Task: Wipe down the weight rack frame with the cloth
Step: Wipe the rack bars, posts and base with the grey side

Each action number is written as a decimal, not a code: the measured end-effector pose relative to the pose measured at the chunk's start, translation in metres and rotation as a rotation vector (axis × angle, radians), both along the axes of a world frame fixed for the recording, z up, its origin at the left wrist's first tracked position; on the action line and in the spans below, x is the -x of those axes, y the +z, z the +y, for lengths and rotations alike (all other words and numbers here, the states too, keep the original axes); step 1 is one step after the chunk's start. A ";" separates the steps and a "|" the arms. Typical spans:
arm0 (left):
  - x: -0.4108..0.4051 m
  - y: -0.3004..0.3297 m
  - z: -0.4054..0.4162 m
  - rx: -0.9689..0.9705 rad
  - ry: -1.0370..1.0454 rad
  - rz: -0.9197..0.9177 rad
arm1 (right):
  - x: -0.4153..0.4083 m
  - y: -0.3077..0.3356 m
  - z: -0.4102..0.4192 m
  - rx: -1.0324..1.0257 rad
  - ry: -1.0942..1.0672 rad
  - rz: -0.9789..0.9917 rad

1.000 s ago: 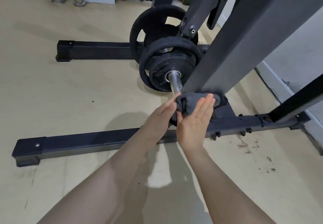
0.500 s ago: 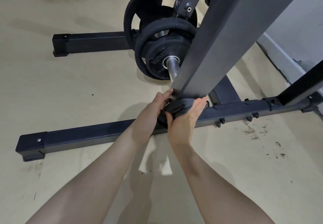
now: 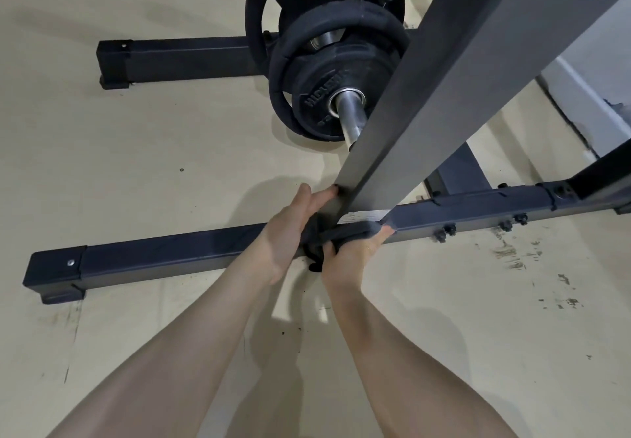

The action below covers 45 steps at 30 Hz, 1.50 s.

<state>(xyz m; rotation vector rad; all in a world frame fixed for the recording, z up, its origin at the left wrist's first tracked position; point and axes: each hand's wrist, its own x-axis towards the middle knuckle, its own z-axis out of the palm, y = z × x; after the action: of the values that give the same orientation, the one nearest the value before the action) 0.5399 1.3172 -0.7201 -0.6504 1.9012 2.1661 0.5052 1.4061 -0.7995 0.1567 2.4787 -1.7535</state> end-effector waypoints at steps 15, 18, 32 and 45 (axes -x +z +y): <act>-0.045 -0.047 -0.059 0.750 -0.064 -0.126 | -0.001 0.067 0.016 -0.760 0.763 0.916; -0.060 -0.061 -0.068 1.028 -0.217 -0.237 | 0.020 0.048 0.009 -1.371 0.928 0.998; -0.076 -0.071 -0.070 1.066 -0.348 -0.279 | 0.017 0.063 0.009 -1.683 1.047 1.094; -0.044 -0.037 -0.053 0.848 -0.244 -0.202 | 0.028 0.100 0.083 -1.021 1.140 0.525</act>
<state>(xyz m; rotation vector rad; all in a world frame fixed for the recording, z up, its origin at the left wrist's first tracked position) 0.5841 1.2637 -0.7573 -0.6667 2.5725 1.0426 0.4771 1.4895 -0.6993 -1.4418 2.5314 -0.0350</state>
